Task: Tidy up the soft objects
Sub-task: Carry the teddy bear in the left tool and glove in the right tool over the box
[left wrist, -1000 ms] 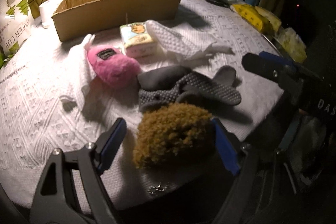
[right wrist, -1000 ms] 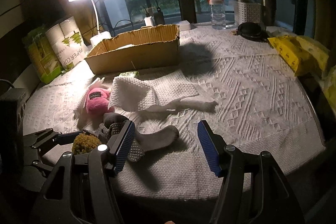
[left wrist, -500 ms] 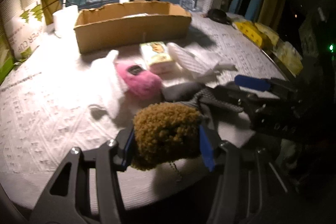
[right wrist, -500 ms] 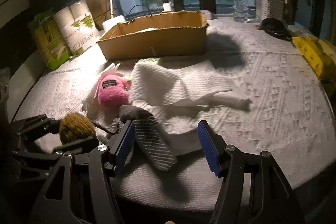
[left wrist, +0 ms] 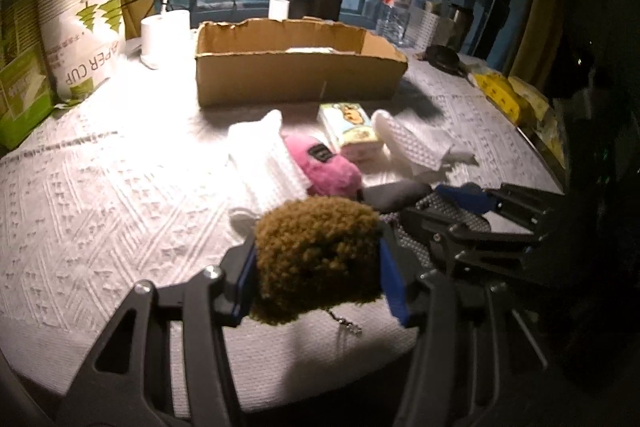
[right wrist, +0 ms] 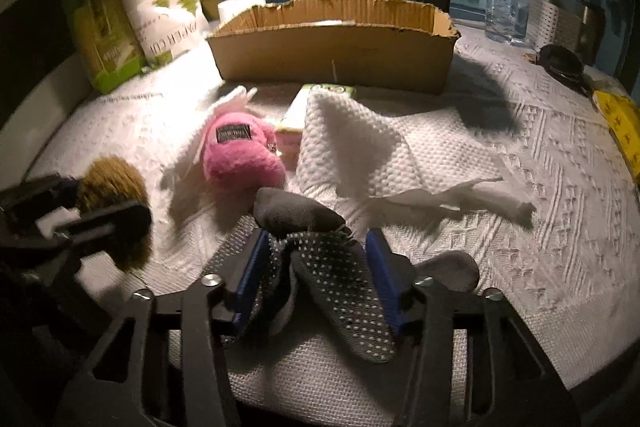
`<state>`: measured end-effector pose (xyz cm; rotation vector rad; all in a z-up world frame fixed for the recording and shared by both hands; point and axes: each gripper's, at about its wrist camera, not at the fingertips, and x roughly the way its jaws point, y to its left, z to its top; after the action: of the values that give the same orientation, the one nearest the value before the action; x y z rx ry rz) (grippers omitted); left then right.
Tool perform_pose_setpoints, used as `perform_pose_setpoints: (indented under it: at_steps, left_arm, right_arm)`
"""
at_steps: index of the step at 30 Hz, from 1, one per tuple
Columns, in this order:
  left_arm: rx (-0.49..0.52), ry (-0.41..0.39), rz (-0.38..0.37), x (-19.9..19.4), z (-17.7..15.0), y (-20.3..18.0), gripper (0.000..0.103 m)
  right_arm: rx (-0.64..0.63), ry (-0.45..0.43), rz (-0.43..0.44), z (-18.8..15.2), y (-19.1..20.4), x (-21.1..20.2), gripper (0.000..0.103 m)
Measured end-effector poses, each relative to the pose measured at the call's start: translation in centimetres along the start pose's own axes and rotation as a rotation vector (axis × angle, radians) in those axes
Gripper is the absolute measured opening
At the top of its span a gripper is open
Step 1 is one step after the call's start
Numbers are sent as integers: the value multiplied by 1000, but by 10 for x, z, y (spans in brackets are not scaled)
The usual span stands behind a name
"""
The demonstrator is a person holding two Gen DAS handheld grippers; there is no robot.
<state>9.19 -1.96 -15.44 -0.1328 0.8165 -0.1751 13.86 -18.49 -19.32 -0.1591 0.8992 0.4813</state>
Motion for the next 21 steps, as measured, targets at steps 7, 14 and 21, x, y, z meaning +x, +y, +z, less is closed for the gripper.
perform_pose_setpoints:
  at_steps: [7,14,21]
  left_arm:
    - [-15,-30,11,-6,4,6,53]
    - [-19,-59,17,-16,8,8,53]
    - [-7,-100,18,-27,18,4,53]
  right_arm:
    - [-77,-23,0,2,14,-5,32]
    - [-123,-77,4,9,27,-26,32]
    - [-118,-149,20,22,28,-56,32]
